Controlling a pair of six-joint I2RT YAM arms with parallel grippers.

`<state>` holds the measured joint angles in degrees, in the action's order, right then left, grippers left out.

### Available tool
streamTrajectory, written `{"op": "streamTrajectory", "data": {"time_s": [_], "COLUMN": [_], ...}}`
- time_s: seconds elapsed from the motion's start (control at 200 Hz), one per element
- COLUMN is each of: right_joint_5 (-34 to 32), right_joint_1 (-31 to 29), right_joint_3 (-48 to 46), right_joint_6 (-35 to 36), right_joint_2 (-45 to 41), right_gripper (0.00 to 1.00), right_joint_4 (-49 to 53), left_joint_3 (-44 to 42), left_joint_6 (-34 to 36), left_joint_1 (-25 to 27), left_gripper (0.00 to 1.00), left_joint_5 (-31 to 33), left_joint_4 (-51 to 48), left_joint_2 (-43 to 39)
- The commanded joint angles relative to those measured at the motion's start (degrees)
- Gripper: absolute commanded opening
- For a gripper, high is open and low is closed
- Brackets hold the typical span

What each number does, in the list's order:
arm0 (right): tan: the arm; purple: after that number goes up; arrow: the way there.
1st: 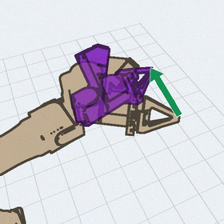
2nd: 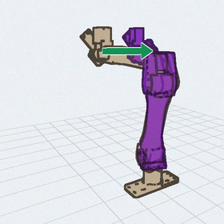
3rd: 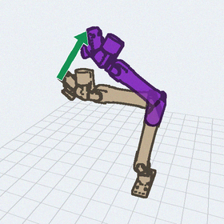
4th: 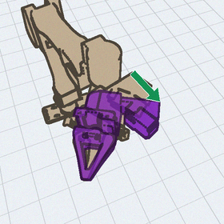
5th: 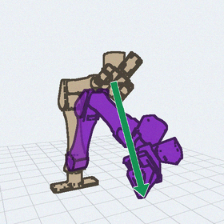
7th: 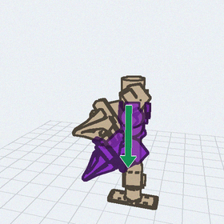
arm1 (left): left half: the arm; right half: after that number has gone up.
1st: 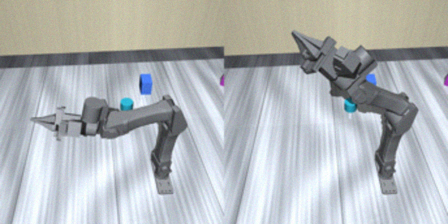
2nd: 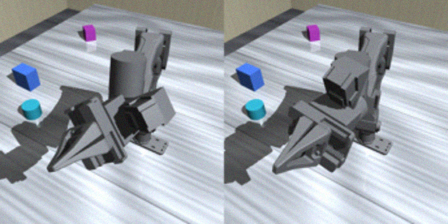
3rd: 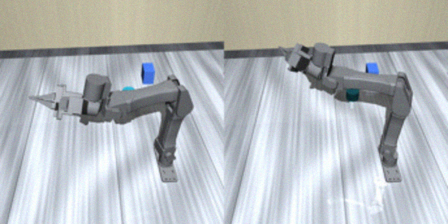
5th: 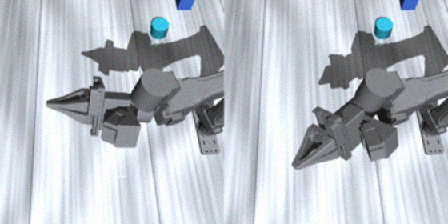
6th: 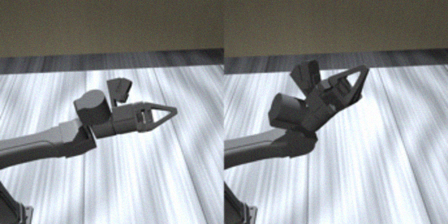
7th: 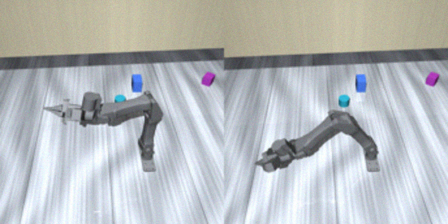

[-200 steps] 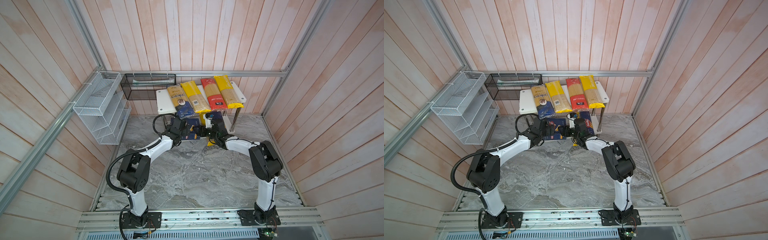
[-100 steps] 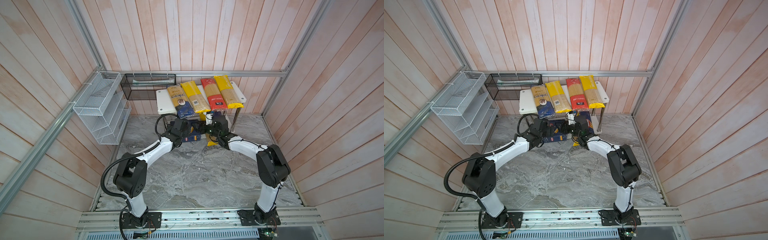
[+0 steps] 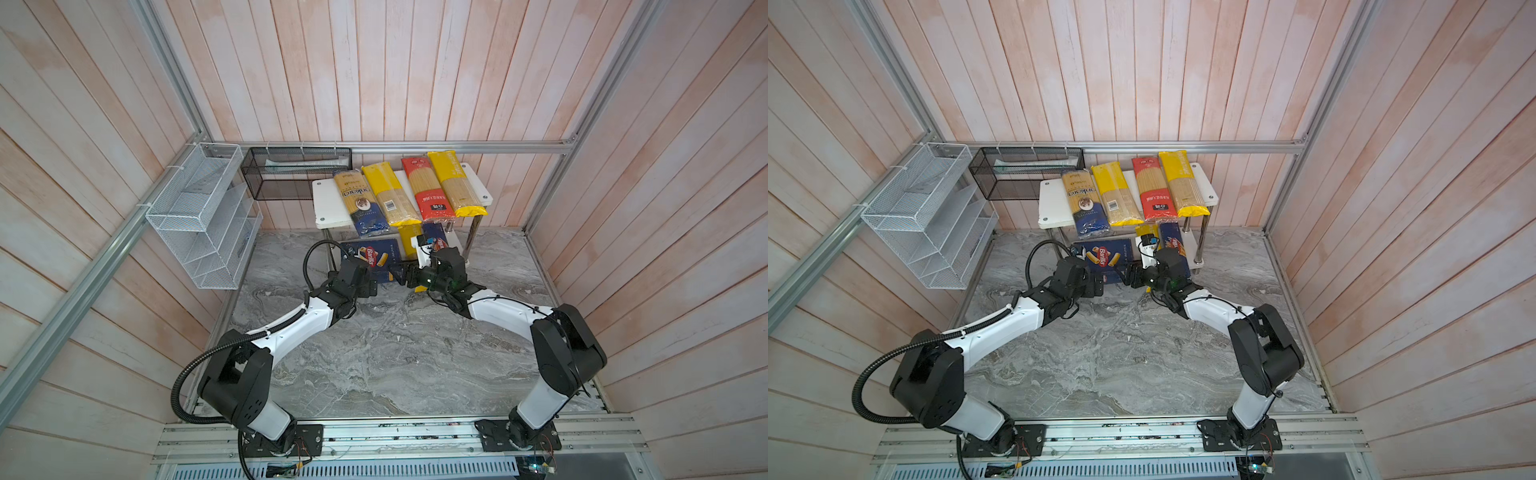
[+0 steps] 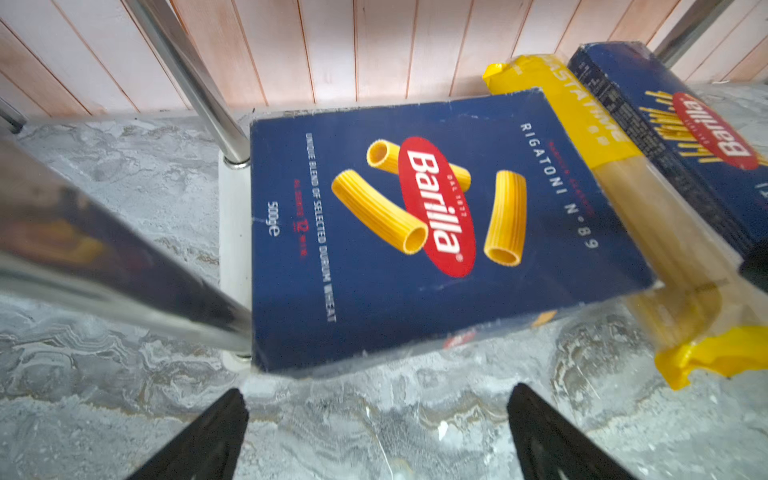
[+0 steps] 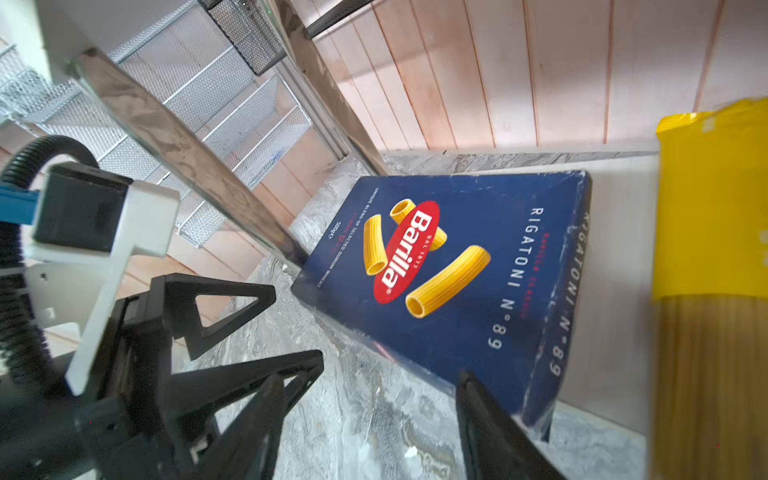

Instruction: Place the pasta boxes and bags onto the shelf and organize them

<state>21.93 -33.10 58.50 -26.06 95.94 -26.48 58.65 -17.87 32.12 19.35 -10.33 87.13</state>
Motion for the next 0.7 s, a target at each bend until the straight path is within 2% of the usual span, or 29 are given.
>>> {"op": "streamTrajectory", "data": {"time_s": [0.0, 0.11, 0.215, 0.355, 0.43, 0.5, 0.6, 0.695], "right_joint_5": [-1.5, -2.7, -5.2, -12.3, -17.2, -23.3, -35.2, -43.0], "right_joint_1": [-1.1, -1.4, -1.4, -0.7, 0.6, 2.2, 5.1, 9.3], "right_joint_3": [-3.8, -8.4, -10.5, -15.7, -18.6, -20.5, -24.5, -27.9], "right_joint_6": [1.5, 1.7, 4.6, 5.8, 6.8, 9.3, 13.9, 18.2], "right_joint_2": [-4.2, -6.9, -9.7, -17.3, -22.0, -26.2, -30.9, -33.3], "right_gripper": [0.65, 0.65, 0.66, 0.68, 0.71, 0.75, 0.81, 0.84], "right_joint_4": [0.3, 0.4, 5.3, 7.8, 8.0, 9.9, 9.6, 8.2], "left_joint_3": [-4.1, -9.1, -14.0, -22.7, -27.5, -31.4, -36.1, -38.3], "left_joint_6": [-3.8, -5.0, -5.5, -5.0, -4.5, -4.4, -2.2, 1.2], "left_joint_1": [0.0, 0.0, -0.4, -6.5, -11.6, -15.7, -19.9, -22.9], "left_gripper": [1.00, 1.00, 1.00, 1.00, 1.00, 1.00, 0.99, 1.00], "left_joint_5": [-0.3, 0.4, 2.4, -1.7, -5.3, -5.4, -2.0, 0.3], "left_joint_4": [-1.0, -1.3, -2.2, 2.4, 6.8, 10.7, 18.6, 25.5], "left_joint_2": [-4.6, -10.1, -16.4, -26.5, -31.4, -34.8, -36.5, -34.4]}}
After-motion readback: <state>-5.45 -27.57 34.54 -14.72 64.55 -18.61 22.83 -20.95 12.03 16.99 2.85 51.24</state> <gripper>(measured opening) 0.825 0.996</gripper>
